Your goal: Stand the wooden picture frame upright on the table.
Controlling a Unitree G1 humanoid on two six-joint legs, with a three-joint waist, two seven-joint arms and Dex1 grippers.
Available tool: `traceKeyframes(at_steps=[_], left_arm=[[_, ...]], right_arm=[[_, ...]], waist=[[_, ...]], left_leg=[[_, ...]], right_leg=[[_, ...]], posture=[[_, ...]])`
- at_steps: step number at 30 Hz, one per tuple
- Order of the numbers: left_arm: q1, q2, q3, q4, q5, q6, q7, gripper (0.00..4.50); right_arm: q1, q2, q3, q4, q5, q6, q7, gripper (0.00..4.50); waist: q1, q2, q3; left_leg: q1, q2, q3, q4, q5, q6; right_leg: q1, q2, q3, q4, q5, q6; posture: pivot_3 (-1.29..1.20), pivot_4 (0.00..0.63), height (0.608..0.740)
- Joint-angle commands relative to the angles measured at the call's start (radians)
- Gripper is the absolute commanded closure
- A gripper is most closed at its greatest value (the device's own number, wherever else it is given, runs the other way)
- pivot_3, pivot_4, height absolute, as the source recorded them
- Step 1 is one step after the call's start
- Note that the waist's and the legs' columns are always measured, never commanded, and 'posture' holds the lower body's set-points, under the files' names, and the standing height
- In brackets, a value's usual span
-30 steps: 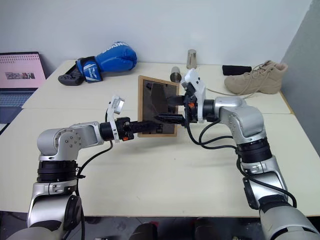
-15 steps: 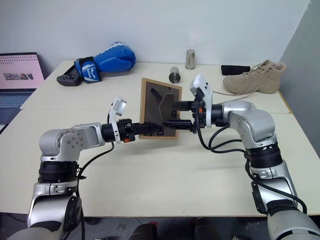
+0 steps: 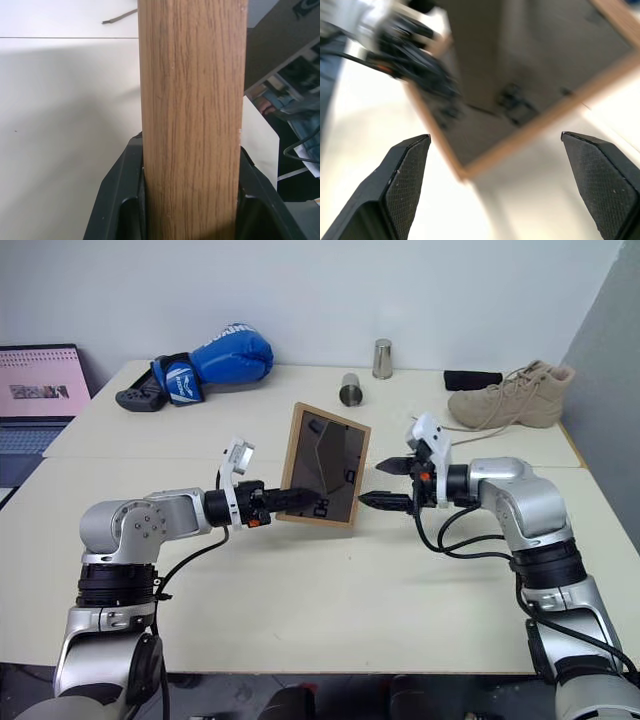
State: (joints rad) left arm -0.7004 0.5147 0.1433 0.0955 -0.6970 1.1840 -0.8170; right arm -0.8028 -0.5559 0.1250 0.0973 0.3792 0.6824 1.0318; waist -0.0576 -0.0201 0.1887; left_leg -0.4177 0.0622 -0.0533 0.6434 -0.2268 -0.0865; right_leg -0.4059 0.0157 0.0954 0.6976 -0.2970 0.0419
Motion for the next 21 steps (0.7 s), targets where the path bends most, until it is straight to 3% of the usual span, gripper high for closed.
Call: traceKeyframes(at_steps=[1,6,10,15,21], left_arm=[[-0.030,-0.014,0.098,-0.040,-0.120,0.118,0.021,3.21],[-0.096,-0.054,0.273,0.078,-0.256,0.402,0.113,3.21],[-0.065,-0.025,0.240,0.165,-0.437,0.430,0.234,3.21],[-0.051,-0.040,0.232,0.219,-0.644,0.430,0.407,3.21],[-0.024,-0.087,0.210,0.213,-0.874,0.430,0.612,3.21]], right_arm=[[0.018,-0.010,-0.043,0.003,-0.055,-0.183,-0.035,0.05],[0.084,-0.080,0.003,0.147,-0.322,-0.895,-0.087,0.05],[0.074,-0.135,0.042,0.373,-0.546,-1.422,-0.256,0.05],[-0.001,-0.139,0.066,0.559,-0.786,-1.753,-0.506,0.05],[-0.085,-0.093,0.114,0.632,-1.025,-1.853,-0.765,0.05]], waist=[[-0.001,0.000,0.000],[-0.001,0.000,0.000],[-0.002,0.000,0.000],[-0.003,-0.001,0.000],[-0.003,-0.001,0.000]], left_leg=[[0.000,0.000,0.000,0.000,0.000,0.000],[0.000,0.000,0.000,0.000,0.000,0.000],[0.000,0.000,0.001,0.000,0.000,0.000],[0.001,0.000,0.001,0.001,0.002,-0.003],[0.002,0.000,0.001,0.001,0.003,-0.005]], right_leg=[[0.000,0.000,0.000,0.000,0.000,0.000],[0.000,0.000,0.000,0.000,0.000,0.000],[0.000,0.000,0.001,0.000,0.000,0.001],[0.000,-0.001,0.001,0.001,0.000,0.000],[0.000,-0.001,0.001,0.002,0.000,0.000]], posture=[[0.00,0.150,0.740],[0.00,0.150,0.740],[0.00,0.150,0.740],[0.00,0.150,0.740],[0.00,0.150,0.740]])
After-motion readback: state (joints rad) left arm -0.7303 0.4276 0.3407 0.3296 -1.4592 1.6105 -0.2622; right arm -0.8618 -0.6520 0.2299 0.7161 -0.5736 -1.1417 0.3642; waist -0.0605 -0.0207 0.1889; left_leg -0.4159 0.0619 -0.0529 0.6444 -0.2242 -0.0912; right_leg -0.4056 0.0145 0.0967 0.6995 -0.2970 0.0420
